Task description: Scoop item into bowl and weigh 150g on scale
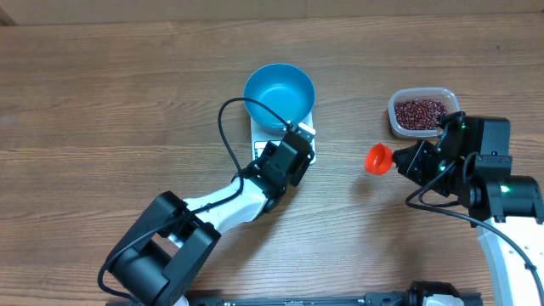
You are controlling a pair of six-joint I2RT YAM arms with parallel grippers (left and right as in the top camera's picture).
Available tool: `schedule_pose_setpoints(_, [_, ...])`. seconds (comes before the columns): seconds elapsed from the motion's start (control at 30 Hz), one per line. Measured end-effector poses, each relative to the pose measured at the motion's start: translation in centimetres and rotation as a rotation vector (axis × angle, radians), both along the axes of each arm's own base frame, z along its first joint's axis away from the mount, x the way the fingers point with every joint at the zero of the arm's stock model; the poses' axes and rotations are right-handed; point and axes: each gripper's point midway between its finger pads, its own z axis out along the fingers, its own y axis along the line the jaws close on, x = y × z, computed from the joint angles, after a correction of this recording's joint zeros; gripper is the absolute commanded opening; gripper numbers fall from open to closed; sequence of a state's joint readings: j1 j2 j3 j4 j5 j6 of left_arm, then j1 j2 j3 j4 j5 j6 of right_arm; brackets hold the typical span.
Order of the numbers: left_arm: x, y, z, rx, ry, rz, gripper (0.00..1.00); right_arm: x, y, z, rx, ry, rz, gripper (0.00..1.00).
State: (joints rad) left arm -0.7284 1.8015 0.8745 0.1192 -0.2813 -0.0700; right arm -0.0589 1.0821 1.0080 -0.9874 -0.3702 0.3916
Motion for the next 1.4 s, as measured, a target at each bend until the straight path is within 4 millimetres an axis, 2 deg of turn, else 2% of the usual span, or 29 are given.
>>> schedule_pose_setpoints(0.33, [0.2,-0.2,-0.9,0.001,0.001,0.000,0.04,0.1,0.0,0.0,0.000,-0.004,-0.001,0.04])
schedule_pose_setpoints(1.4, [0.5,-0.4,-0.9,-0.009,-0.011,0.000,0.04,0.1,0.0,0.1,0.000,-0.005,0.000,0.04])
